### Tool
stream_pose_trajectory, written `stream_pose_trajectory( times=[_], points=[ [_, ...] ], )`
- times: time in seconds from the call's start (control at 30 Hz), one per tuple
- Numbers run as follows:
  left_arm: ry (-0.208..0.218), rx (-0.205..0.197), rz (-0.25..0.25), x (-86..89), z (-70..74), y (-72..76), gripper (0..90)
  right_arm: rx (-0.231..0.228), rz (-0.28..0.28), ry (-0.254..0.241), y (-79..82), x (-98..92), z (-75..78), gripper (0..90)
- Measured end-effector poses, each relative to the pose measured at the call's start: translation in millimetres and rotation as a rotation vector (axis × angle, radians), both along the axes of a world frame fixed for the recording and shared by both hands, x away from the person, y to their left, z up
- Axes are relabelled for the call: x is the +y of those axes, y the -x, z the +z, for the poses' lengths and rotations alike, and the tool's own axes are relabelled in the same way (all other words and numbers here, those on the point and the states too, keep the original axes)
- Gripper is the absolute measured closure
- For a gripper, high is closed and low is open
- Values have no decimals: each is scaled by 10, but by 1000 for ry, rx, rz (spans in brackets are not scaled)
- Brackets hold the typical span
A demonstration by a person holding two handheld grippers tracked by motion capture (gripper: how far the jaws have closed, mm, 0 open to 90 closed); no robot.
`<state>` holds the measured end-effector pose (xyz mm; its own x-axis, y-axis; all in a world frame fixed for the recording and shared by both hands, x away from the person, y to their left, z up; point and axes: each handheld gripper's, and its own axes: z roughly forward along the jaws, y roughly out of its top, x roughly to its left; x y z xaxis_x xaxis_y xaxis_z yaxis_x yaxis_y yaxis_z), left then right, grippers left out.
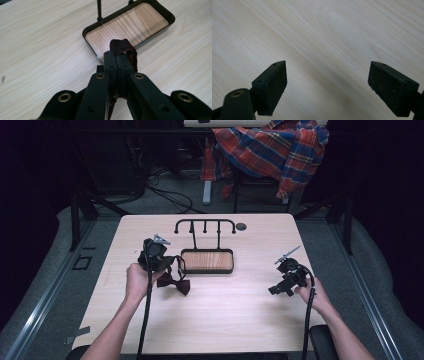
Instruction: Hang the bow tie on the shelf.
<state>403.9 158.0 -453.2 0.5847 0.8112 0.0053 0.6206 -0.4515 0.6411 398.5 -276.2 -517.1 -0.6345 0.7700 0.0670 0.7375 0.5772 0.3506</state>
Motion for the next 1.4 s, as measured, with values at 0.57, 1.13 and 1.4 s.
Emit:
stream_pose_trajectory(
  times=[0.57,1.13,1.4],
  points=[
    [-1,-55,7,50,167,-45,889,11,15,1,4,25,-19,154],
    [22,-98,0,84,385,-80,889,-3,-5,-15,22,35,-39,154],
    [27,-116,4,84,477,-149,889,5,12,3,17,34,-31,154]
  ],
)
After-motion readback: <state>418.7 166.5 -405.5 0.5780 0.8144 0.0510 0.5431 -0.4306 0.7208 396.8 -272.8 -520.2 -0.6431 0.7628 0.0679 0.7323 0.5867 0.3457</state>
